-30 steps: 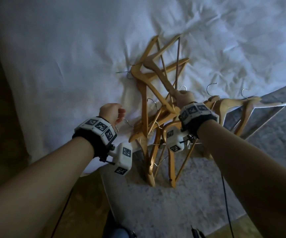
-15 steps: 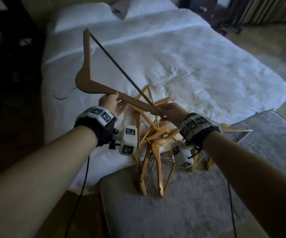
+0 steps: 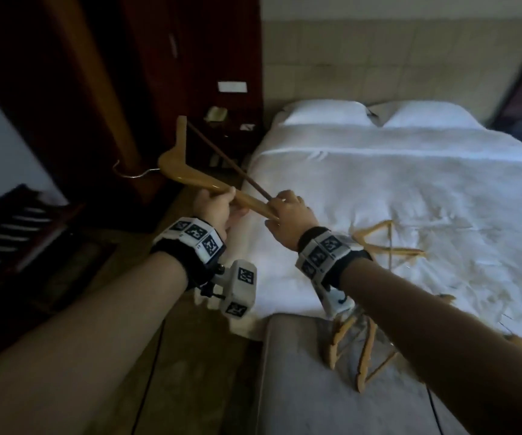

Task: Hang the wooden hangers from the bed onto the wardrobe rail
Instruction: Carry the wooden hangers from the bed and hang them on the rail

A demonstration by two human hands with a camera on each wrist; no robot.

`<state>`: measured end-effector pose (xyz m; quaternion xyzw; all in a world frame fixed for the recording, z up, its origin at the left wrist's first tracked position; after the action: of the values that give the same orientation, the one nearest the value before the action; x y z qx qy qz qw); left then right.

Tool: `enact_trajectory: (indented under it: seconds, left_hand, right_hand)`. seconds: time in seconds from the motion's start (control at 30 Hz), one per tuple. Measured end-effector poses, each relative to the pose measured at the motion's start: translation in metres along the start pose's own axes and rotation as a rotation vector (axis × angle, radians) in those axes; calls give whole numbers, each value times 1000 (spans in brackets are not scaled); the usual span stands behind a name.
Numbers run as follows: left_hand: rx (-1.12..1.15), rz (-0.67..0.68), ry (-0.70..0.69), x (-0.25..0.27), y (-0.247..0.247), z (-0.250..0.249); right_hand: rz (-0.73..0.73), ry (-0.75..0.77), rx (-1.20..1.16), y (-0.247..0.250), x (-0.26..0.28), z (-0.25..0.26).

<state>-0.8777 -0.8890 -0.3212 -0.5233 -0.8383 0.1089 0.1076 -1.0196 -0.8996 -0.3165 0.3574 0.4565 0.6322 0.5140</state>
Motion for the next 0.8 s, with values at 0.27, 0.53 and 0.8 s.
enact_trajectory:
  seconds: [0.27, 0.53, 0.8]
  left_hand:
    - [-91, -342, -199, 76, 289, -136]
    - [-103, -737, -367, 258, 603, -252]
    - [-132, -1039, -514, 406, 819, -350]
  right_hand:
    - [205, 410, -210, -45, 90, 289]
    - [396, 747, -412, -113, 284, 592]
    - [652, 1098, -543, -143, 451, 821]
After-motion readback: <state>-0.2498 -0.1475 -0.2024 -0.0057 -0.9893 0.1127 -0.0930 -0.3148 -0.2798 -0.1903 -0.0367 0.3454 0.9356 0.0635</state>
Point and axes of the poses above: each hand's wrist, its own x-axis away from the middle knuckle, its own y-axis out of the back of the hand, z = x × y, the point moved 6 cm from there along -x, towards the middle knuckle, and after that the axes turned 8 degrees about -y, right-handed, at the moved point
